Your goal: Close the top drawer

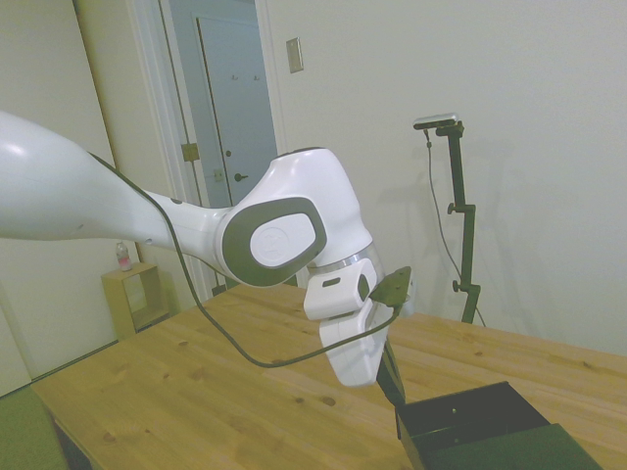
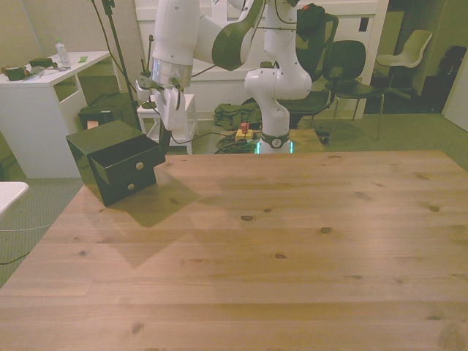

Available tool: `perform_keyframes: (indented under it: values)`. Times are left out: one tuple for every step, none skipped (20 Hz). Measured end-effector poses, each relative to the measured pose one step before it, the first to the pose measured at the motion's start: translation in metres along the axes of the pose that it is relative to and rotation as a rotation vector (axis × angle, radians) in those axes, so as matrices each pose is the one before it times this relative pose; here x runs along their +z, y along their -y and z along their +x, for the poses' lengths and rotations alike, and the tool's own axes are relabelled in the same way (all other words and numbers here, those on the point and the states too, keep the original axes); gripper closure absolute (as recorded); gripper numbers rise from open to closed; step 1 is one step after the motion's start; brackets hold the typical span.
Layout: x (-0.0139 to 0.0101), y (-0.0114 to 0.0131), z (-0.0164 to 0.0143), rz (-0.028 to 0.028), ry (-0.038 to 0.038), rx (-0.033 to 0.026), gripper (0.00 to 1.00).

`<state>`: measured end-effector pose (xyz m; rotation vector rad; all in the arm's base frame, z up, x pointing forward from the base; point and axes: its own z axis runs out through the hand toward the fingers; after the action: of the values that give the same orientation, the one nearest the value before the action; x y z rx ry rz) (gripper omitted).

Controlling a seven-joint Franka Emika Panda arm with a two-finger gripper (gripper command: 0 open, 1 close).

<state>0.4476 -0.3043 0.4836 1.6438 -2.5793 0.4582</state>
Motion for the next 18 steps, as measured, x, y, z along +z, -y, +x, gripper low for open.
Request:
perform_keyframes:
  values:
    - [-0.00057, -0.00048, 0.00244, 0.00089, -0.00054, 0.00218, 1.0]
    - [-0.00063, -0.00032, 0.00151, 0.0011, -0.0003, 0.00115, 1.0]
    - [-0.00071, -0.00022, 0.00103, 0.00125, -0.00012, 0.0006, 1.0]
    - [-0.00086, -0.00024, 0.00093, 0.00149, -0.00001, 0.0008, 1.0]
    - [-0.00068, -0.0004, 0.00144, 0.00082, -0.00002, 0.00211, 1.0]
    - [-0.00064, -0.00048, 0.00152, 0.00077, 0.00078, 0.0022, 1.0]
    - [-0.00056, -0.00052, 0.00135, 0.00046, 0.00049, 0.00143, 1.0]
    - [-0.00026, -0.00075, 0.00106, -0.00009, 0.00076, 0.00055, 1.0]
    - [-0.00001, -0.00107, 0.00074, -0.00058, 0.00072, -0.00027, 1.0]
    - [0.00001, -0.00152, 0.00043, -0.00085, 0.00108, -0.00032, 1.0]
    - [0.00018, -0.00161, 0.00045, -0.00122, 0.00111, -0.0004, 1.0]
    - [-0.00007, -0.00164, 0.00063, -0.00071, 0.00114, -0.00049, 1.0]
    - [-0.00003, -0.00127, 0.00074, -0.0006, 0.00083, -0.00037, 1.0]
    - [0.00006, -0.00098, 0.00078, -0.00062, 0.00052, -0.00006, 1.0]
    - [0.00009, -0.00089, 0.00065, -0.00062, 0.00043, 0.00024, 1.0]
    - [0.00013, -0.00068, 0.00059, -0.00056, 0.00054, 0.00028, 1.0]
    - [0.00007, -0.00061, 0.00047, -0.00043, 0.00058, 0.00023, 1.0]
    - [0.00009, -0.0005, 0.00032, -0.00036, 0.0008, -0.00014, 1.0]
